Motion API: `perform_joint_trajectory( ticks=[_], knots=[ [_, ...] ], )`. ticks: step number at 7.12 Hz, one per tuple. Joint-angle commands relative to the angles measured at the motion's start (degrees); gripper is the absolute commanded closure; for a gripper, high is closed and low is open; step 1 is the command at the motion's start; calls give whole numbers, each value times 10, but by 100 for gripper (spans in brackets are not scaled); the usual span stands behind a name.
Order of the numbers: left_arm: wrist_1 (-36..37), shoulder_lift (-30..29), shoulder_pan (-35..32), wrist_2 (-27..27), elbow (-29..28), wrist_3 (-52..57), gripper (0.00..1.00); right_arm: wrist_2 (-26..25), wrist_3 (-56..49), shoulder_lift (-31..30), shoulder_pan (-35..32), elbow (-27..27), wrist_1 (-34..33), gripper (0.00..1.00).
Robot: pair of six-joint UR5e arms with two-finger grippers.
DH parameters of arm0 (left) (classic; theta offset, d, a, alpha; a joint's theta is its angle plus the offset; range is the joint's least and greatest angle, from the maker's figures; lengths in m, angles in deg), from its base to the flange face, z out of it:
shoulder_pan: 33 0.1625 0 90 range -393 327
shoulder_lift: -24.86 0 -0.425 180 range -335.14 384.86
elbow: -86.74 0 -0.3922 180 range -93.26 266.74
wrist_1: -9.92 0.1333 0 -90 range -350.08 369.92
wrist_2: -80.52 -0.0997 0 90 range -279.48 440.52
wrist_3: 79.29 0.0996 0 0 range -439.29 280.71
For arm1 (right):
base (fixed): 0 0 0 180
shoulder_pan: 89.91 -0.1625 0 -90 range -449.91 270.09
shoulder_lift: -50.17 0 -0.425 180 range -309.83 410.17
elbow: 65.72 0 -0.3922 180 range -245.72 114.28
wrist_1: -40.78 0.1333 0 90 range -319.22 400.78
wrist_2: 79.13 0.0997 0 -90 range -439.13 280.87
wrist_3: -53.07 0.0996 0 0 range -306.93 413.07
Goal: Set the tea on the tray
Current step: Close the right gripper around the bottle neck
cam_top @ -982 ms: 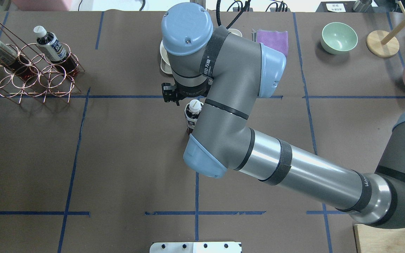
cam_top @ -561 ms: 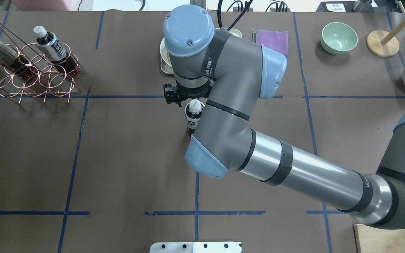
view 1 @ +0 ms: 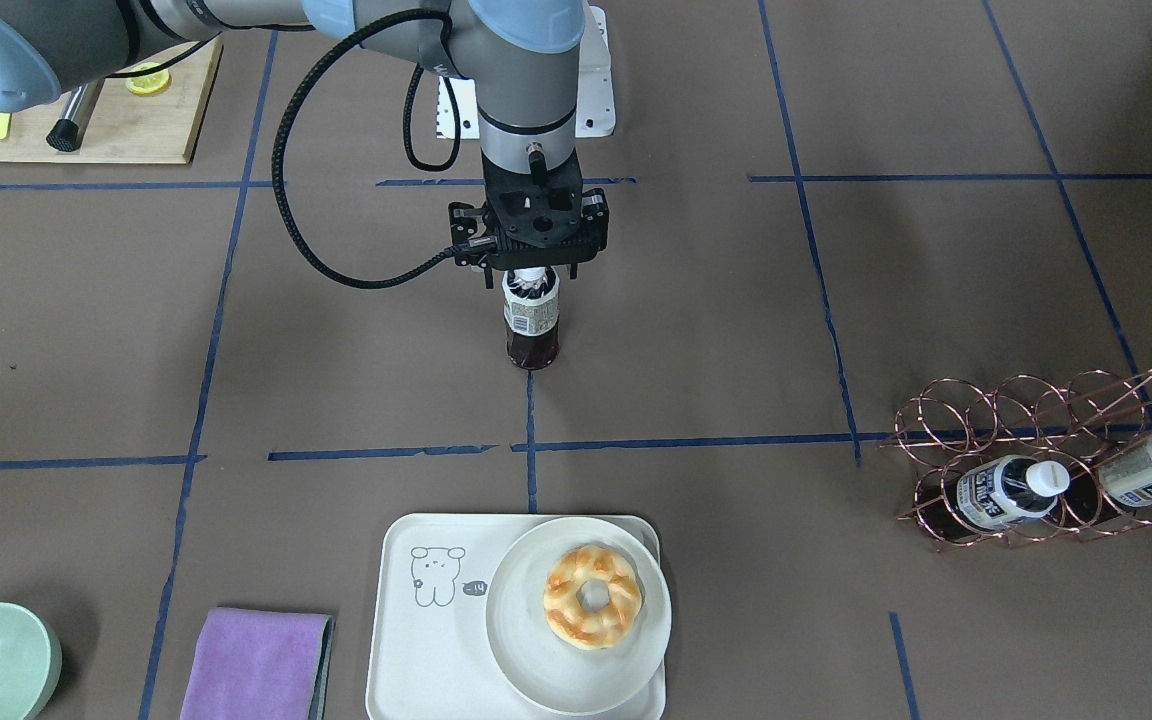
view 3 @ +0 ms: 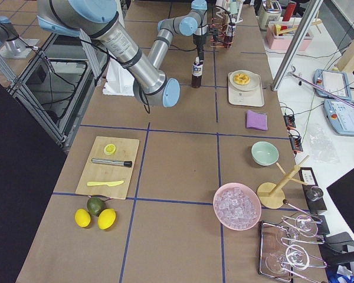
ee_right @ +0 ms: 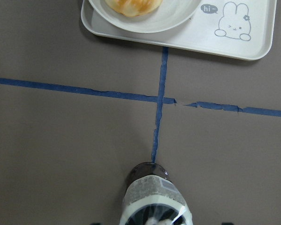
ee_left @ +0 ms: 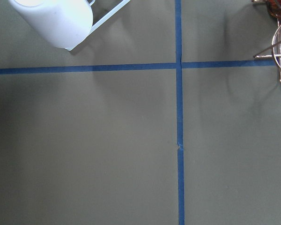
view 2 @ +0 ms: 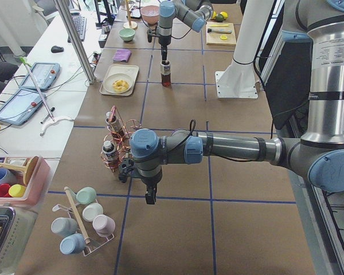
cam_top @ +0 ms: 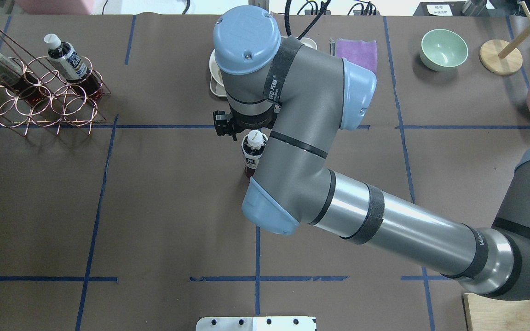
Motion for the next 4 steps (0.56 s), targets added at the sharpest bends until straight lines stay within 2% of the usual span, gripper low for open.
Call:
perform_joint_trajectory(
  ticks=[1,2,3,4],
  knots=[
    [0,1,0,0,1,0,0,0,1,-1,0,0,0,15],
    [0,1,0,0,1,0,0,3,1,0,0,0,0,29],
    [0,1,0,0,0,0,0,4,1,0,0,0,0,34],
    [0,1,0,0,1,0,0,4,1,0,-1,0,-1,34]
  ],
)
